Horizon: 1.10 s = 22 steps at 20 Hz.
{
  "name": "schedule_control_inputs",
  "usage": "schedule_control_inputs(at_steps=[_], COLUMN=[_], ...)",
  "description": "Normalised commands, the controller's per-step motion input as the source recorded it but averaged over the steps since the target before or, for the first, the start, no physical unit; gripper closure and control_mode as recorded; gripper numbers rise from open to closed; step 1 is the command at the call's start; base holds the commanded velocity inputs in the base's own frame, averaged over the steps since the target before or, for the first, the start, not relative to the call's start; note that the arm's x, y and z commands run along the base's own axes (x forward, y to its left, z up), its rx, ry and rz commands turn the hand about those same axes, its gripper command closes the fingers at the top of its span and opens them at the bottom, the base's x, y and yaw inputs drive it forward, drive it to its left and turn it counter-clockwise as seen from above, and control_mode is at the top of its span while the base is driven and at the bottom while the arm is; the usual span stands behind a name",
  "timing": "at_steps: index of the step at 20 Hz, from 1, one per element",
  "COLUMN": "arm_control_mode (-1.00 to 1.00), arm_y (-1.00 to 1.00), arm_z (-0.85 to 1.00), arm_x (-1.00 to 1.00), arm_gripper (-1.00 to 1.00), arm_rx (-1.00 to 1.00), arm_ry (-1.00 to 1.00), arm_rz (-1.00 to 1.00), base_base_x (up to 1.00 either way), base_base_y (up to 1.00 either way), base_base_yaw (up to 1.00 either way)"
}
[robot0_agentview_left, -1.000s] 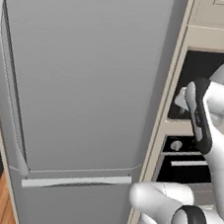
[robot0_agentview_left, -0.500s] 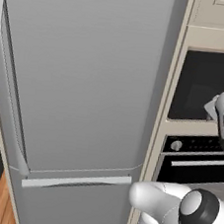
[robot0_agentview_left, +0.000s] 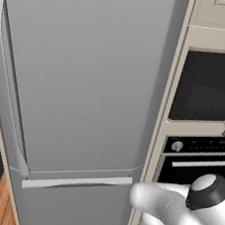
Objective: Take the fish from the oven and place it on the plate on the counter.
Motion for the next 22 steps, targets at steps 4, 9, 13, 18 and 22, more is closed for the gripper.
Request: schedule_control_inputs(at_steps=[4,9,13,18,22], arm_control_mode=[-1.00,-1.00,-1.00,-1.00,-1.00], arm_y=[-0.30,-0.27,-0.03,0.02,0.04], arm_z=[-0.63,-0.63,-0.52,-0.49,-0.24], arm_x=[-0.01,0.00,0.00,-0.06,0.00], arm_gripper=[-1.00,-1.00,-1.00,-1.00,-1.00], arm_rx=[0.02,0.00,0.00,0.02,0.06], arm_ry=[0.00,-0.01,-0.01,-0.13,-0.27], arm_rz=[-0.12,-0.11,-0.08,-0.01,0.00], base_base_x=[0.00,0.00,0.00,0.00,0.00], base_base_y=[0.00,0.00,0.00,0.00,0.00], base_base_yaw=[0.00,0.00,0.00,0.00,0.00])
